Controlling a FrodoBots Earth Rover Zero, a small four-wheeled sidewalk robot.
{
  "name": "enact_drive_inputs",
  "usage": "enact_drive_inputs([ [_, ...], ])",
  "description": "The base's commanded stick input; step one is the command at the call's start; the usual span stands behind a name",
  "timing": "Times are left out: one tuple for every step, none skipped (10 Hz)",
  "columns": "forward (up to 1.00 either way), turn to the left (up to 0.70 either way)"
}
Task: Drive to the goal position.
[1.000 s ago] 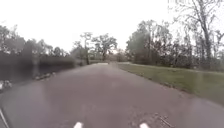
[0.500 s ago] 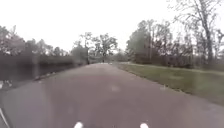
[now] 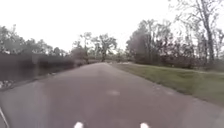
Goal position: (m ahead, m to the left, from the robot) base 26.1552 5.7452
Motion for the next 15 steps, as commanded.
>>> enact_drive_inputs([
  [0.7, 0.0],
  [0.7, 0.0],
  [0.7, 0.0],
  [0.7, 0.0],
  [0.7, 0.0],
  [0.7, 0.0],
  [0.7, 0.0],
  [0.7, 0.0],
  [0.7, 0.0],
  [0.7, 0.0],
  [0.7, 0.0],
  [0.7, 0.0],
  [0.7, 0.0],
  [0.7, 0.0],
  [0.7, 0.0],
])
